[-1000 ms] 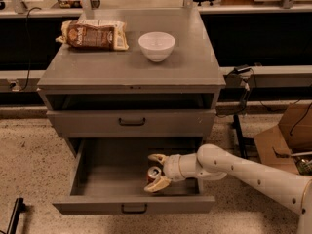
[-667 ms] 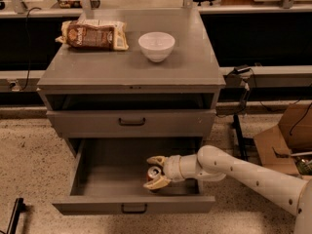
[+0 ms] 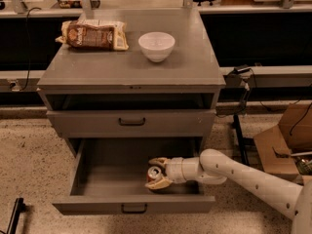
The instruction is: Pick coke can from middle drawer and place on counter
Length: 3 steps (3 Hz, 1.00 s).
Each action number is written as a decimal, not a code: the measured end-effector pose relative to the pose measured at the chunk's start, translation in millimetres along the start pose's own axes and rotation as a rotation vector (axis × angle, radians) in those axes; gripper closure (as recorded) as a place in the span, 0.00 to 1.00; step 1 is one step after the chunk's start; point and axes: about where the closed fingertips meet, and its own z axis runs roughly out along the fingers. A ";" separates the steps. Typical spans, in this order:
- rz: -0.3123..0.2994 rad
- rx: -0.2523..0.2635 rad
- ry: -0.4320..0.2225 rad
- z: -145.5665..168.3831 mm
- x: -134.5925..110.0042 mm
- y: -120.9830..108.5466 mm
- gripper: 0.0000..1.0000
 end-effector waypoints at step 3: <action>-0.056 0.019 -0.160 -43.8 -45.1 1.5 0.99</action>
Offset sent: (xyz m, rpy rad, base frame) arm -0.0025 -0.0214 0.0406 0.1035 -0.0741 -0.0049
